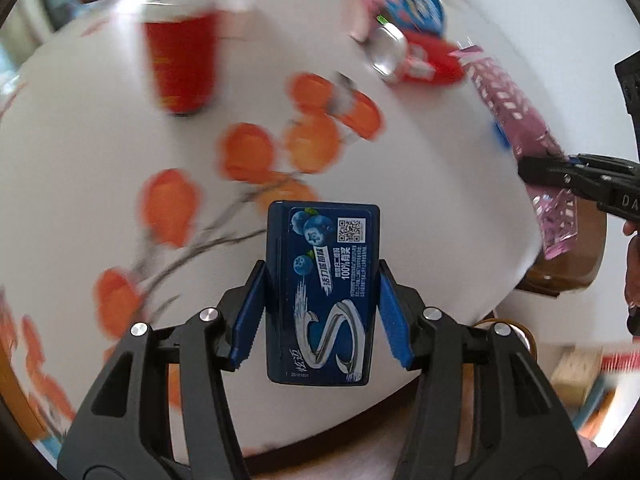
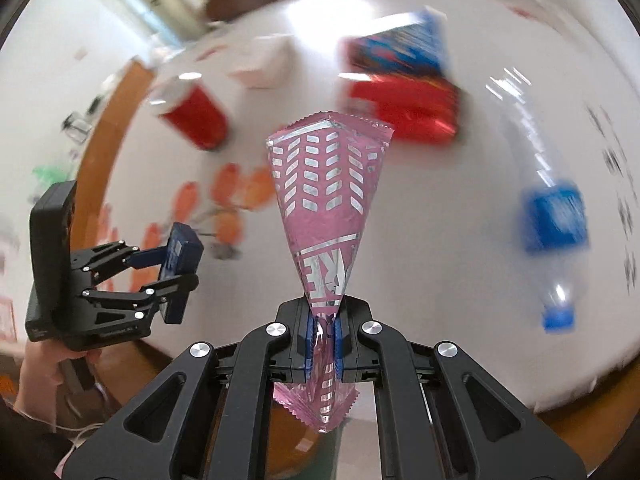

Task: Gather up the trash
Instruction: 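Carry the blue gum box and pink wrapper over the trash bin, then open both grippers to drop the gum box and wrapper into the bin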

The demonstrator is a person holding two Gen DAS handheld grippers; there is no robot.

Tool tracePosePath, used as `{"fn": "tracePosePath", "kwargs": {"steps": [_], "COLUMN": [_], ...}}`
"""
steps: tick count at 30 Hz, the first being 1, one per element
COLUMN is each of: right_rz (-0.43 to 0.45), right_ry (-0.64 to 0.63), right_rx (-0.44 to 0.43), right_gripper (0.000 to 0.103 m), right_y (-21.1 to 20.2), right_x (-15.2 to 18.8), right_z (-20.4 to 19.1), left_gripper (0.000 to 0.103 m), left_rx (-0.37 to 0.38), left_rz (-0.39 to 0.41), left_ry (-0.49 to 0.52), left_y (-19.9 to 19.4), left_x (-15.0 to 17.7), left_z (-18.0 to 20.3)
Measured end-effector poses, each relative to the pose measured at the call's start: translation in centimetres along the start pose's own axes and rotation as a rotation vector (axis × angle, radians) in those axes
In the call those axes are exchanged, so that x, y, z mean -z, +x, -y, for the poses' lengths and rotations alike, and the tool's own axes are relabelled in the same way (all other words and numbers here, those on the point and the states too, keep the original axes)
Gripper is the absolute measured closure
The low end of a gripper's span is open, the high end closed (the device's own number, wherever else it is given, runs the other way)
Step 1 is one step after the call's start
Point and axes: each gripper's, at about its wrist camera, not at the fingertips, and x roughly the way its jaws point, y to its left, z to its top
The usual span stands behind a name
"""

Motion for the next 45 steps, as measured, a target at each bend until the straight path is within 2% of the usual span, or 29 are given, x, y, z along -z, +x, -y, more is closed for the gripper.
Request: {"fn": "tracePosePath", "kwargs": {"steps": [4,6,10,12,15,18,21,25,26,29,31,33,35,39,45], "right_rz": [-0.029,-0.060,-0.121,-0.154,-0.221,-0.285,-0.375,-0.490,-0.522,-0.643,-0.734,-0.827,-0.883,-1.034,-1.127], "right_ry": [-0.173,-0.290,-0.495,-0.598,-0.779,-0.911,-1.053,-1.188,-1.216,-1.289,-1.328,-1.354,-1.366,-1.338,-1.389], "right_rx": [-0.070,-0.108,-0.176,-0.213,-0.274,-0.323,-0.367,-0.394,-0.401,-0.397,-0.373,-0.335,-0.293,-0.182,-0.042], "right_gripper": [0.095,0.095,0.095,0.095,0.095,0.095,0.095,0.095,0.095,0.095,0.095,0.095,0.095,0.095,0.094], "right_y": [1.8,3.3,5.9,7.3,9.5,11.5,14.1,17.6,18.6,22.6,25.4,29.4,32.5,40.9,50.3], "right_x": [-2.0,-2.8,-3.2,-2.6,-0.1,3.2,8.0,14.5,16.5,22.7,27.0,31.2,34.4,41.1,48.8], "right_z": [-7.3,-12.6,-22.4,-27.6,-36.5,-43.5,-50.9,-58.2,-59.6,-63.7,-65.6,-67.3,-68.6,-69.7,-68.5], "left_gripper": [0.053,0.053,0.053,0.053,0.053,0.053,0.053,0.053,0.053,0.053,0.053,0.053,0.053,0.053,0.053], "left_rx": [-0.082,-0.123,-0.220,-0.267,-0.319,-0.365,-0.401,-0.438,-0.438,-0.377,-0.310,-0.271,-0.241,-0.181,-0.094], "left_rz": [0.089,0.118,0.200,0.235,0.260,0.275,0.274,0.267,0.267,0.270,0.281,0.273,0.265,0.248,0.200], "left_ry": [-0.140,-0.207,-0.409,-0.550,-0.714,-0.896,-1.048,-1.248,-1.300,-1.483,-1.597,-1.696,-1.777,-1.873,-1.962], "left_y": [-5.1,-7.0,-11.5,-13.6,-15.9,-17.9,-19.3,-19.5,-19.3,-17.0,-14.5,-12.0,-9.0,-3.5,5.5], "left_x": [2.6,2.5,8.0,12.6,18.7,26.4,33.2,42.3,44.5,51.9,56.8,61.1,64.8,70.7,78.2], "left_z": [-5.0,-9.7,-15.9,-19.3,-22.8,-26.0,-28.2,-30.5,-31.1,-32.5,-32.9,-33.2,-33.7,-35.5,-37.6]}}
